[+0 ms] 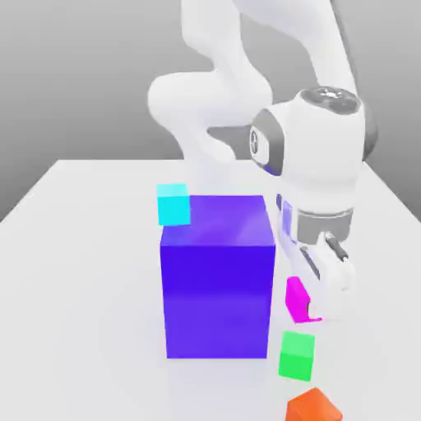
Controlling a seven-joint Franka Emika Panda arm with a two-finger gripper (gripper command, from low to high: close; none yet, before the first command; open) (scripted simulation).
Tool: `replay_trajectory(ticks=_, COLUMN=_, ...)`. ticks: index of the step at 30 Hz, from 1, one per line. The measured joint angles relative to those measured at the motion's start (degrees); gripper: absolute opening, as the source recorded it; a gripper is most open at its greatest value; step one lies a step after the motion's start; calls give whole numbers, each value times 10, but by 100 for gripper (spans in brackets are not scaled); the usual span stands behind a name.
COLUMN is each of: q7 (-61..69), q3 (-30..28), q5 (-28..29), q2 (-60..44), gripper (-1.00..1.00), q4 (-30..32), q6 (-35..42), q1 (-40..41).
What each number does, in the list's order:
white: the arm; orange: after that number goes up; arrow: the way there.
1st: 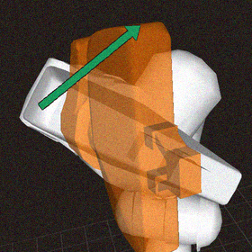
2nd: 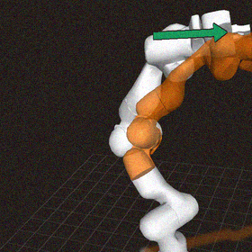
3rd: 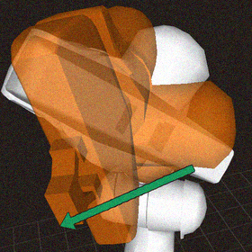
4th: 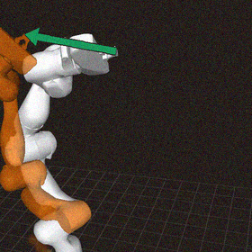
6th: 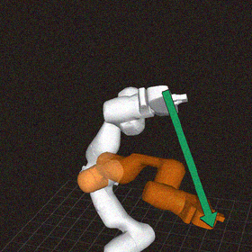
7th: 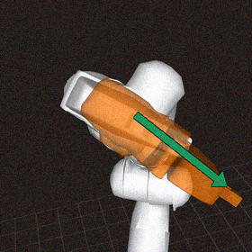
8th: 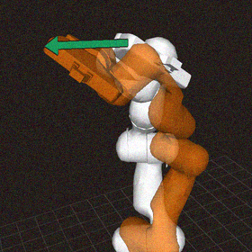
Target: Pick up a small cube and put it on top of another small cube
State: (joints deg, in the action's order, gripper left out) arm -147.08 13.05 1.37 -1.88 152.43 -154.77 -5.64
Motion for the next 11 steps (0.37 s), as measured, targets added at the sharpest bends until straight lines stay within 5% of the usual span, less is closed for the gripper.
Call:
replay_trajectory(ticks=7, q7=-34, q3=-18, q5=47, q2=-75, gripper=-100, q4=-2, q6=-68, q1=-9)
replay_trajectory(ticks=8, q7=-38, q3=-22, q5=53, q2=-86, gripper=100, q4=-2, q6=-78, q1=-12)
replay_trajectory(ticks=11, q7=-38, q3=-22, q5=53, q2=-86, gripper=100, q4=-2, q6=-78, q1=-12)
